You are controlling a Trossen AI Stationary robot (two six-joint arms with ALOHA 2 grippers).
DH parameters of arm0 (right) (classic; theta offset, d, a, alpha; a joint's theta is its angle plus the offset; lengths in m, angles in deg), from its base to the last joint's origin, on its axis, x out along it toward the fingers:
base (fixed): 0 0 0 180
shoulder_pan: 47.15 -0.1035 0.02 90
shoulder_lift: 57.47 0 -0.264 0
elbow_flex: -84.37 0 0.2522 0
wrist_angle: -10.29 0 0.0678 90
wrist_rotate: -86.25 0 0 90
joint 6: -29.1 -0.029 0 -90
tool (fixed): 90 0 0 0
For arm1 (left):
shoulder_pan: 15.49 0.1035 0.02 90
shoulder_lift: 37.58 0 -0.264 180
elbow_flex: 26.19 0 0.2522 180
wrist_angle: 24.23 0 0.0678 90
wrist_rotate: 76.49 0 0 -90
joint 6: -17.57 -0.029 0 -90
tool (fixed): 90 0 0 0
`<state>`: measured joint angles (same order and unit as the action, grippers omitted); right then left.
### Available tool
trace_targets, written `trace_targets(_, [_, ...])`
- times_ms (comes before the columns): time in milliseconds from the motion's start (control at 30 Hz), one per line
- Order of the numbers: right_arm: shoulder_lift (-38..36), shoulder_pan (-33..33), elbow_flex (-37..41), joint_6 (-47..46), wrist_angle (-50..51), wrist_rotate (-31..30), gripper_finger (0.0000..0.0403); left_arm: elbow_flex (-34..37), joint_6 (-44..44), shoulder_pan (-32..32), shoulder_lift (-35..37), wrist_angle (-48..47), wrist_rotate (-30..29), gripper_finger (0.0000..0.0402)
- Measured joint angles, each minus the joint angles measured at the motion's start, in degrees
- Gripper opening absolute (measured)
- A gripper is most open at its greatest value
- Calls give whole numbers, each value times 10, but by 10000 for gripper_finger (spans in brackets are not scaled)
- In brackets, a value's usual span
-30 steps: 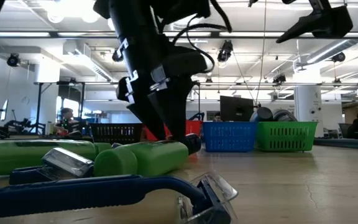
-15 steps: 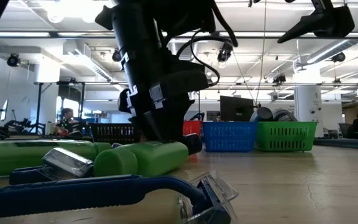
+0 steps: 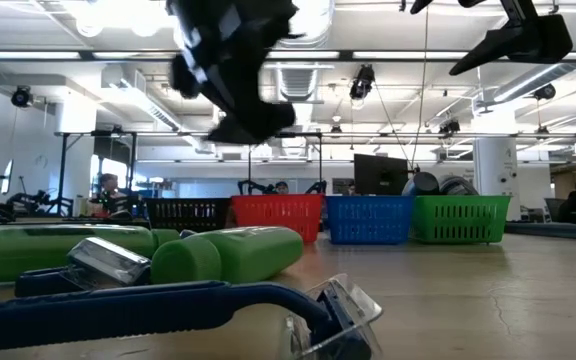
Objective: Pick & Place Travel size toiletries
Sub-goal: Put the blue shaving cream into the black basket, then put the green shampoo into the red basket
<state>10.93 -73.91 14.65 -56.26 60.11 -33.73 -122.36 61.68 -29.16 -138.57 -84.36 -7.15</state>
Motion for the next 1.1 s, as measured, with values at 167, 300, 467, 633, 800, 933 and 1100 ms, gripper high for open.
trace_targets(167, [0,0,0,0,2,-2,363,54,51,65,98,-67,-59,17])
trace_targets(300, [0,0,0,-2,2,-13,364,151,67,157,142,8,-8,10])
trace_targets(467, [0,0,0,-14,2,-19,363,229,89,233,168,81,35,49])
trace_targets(633, [0,0,1,-28,1,-30,363,253,103,253,166,90,55,117])
trace_targets(800, [0,0,2,-32,2,-34,364,251,90,243,170,89,52,165])
trace_targets(933, [0,0,2,-36,1,-34,363,235,-3,199,197,119,83,178])
trace_targets(1100, [0,0,2,-38,1,-33,363,231,-60,106,223,143,138,176])
